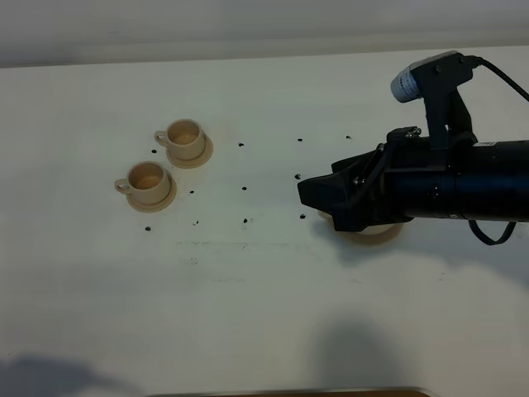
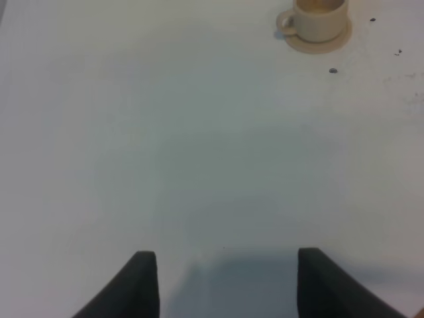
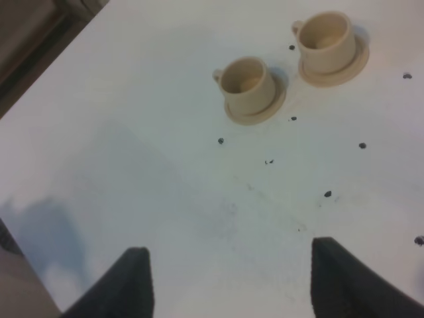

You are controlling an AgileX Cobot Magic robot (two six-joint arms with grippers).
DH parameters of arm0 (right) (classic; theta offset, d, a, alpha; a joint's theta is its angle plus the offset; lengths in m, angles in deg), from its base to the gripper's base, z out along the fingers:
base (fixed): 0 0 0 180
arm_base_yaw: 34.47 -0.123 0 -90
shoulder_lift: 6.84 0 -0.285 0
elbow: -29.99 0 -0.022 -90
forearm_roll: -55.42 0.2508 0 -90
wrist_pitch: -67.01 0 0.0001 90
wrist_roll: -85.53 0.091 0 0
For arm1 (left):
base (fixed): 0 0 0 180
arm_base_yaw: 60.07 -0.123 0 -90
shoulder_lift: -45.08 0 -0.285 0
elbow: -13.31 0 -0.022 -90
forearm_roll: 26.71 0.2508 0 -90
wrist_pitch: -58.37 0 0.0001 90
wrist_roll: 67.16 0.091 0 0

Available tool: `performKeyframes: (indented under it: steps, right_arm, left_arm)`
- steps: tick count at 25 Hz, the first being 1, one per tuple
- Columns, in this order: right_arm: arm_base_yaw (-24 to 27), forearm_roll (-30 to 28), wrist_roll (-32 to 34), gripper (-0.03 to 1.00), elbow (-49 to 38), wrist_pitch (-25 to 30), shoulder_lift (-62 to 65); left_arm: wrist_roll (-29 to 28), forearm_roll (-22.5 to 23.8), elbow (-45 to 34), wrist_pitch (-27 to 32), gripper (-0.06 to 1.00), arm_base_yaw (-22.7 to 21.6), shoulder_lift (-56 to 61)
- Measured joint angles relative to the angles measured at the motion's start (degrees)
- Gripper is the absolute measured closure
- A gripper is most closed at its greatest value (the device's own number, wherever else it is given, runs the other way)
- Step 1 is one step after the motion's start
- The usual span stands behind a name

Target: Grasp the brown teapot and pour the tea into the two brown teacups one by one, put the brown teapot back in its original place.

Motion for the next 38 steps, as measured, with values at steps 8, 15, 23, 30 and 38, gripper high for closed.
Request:
performKeyframes:
  steps: [8,15,23,30,38]
  right_arm:
    - [0.0,0.7,0.2,0.47,0.0,0.7,-4.7]
    - [0.0,0.3,1.4,0.47,0.0,2.1,-5.3]
    - [0.0,0.7,1.7,0.48,0.0,1.1,-5.3]
    - [0.0,0.7,1.8,0.50,0.0,0.5,-5.3]
    - [0.0,1.1,1.9,0.50,0.0,0.3,-5.3]
  left_arm:
    - [0.0,-0.1,0.0,-0.1,0.42,0.0,0.0]
    - [0.0,-0.2,0.0,-0.1,0.42,0.0,0.0]
    - [0.1,-0.2,0.0,-0.1,0.42,0.0,0.0]
    - [-3.6,-0.6,0.0,-0.2,0.42,0.0,0.0]
    - [-5.2,-0.5,0.0,-0.2,0.42,0.0,0.0]
